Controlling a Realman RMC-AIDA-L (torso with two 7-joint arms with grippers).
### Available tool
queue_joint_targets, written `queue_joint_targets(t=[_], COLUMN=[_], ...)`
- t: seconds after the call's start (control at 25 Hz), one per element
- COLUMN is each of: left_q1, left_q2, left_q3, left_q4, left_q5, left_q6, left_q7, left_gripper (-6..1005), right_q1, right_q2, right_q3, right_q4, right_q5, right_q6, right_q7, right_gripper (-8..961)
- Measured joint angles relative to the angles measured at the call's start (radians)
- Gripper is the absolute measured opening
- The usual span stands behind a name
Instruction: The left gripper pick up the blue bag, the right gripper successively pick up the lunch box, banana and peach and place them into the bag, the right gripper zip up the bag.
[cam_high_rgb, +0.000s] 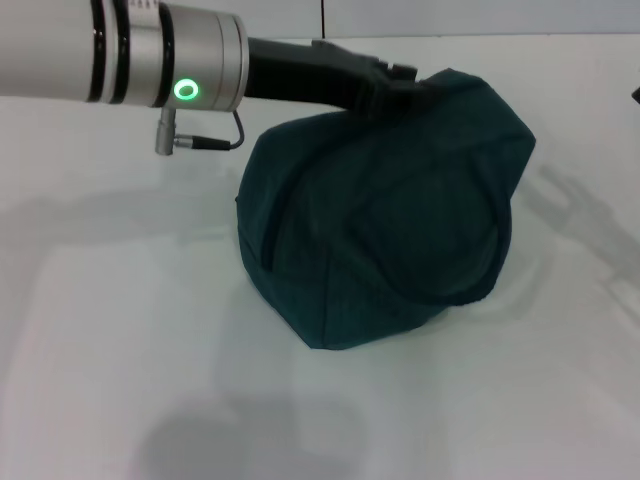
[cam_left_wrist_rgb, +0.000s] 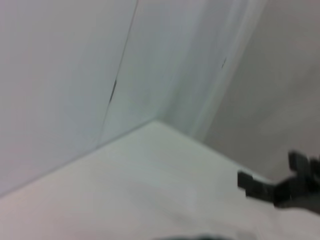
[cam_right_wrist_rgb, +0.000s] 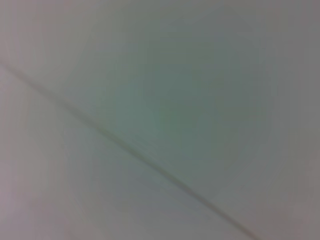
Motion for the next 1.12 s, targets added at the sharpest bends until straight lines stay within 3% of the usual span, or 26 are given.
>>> queue_joint_targets(t=[0.2, 0.28, 0.4, 0.64, 0.88, 0.92, 0.96, 1.12], left_q1=[-0.001, 0.001, 0.001, 0.028, 0.170, 0.217, 0.217, 0.269], left_q2=[0.007, 0.007, 0.013, 0.024, 0.025, 0.022, 0.022, 0.017], left_q3=[-0.054, -0.089, -0.168, -0.318, -0.360, -0.358, -0.358, -0.357], left_q4=[0.008, 0.015, 0.019, 0.014, 0.003, -0.023, -0.023, -0.183], left_q5=[-0.073, -0.110, -0.169, -0.227, -0.216, -0.200, -0.200, -0.185], left_q6=[0.020, 0.052, 0.171, 0.466, 0.612, 0.635, 0.635, 0.687], left_q7=[0.059, 0.089, 0.142, 0.273, 0.445, 0.502, 0.502, 0.662], left_gripper=[491, 535, 601, 732, 885, 885, 885, 885], right_q1=[0.001, 0.002, 0.003, -0.003, 0.001, 0.002, 0.003, 0.006], right_q2=[-0.010, -0.011, -0.005, 0.002, 0.011, 0.016, 0.022, 0.037], right_q3=[-0.001, -0.001, 0.001, 0.001, -0.001, -0.001, 0.000, -0.020], right_q4=[-0.096, -0.125, -0.213, -0.287, -0.309, -0.309, -0.310, -0.304], right_q5=[-0.107, -0.140, -0.260, -0.418, -0.573, -0.593, -0.615, -0.669], right_q6=[-0.091, -0.128, -0.262, -0.347, -0.356, -0.353, -0.347, -0.305], right_q7=[-0.082, -0.114, -0.237, -0.392, -0.492, -0.501, -0.511, -0.554], right_gripper=[886, 886, 886, 886, 886, 886, 886, 886])
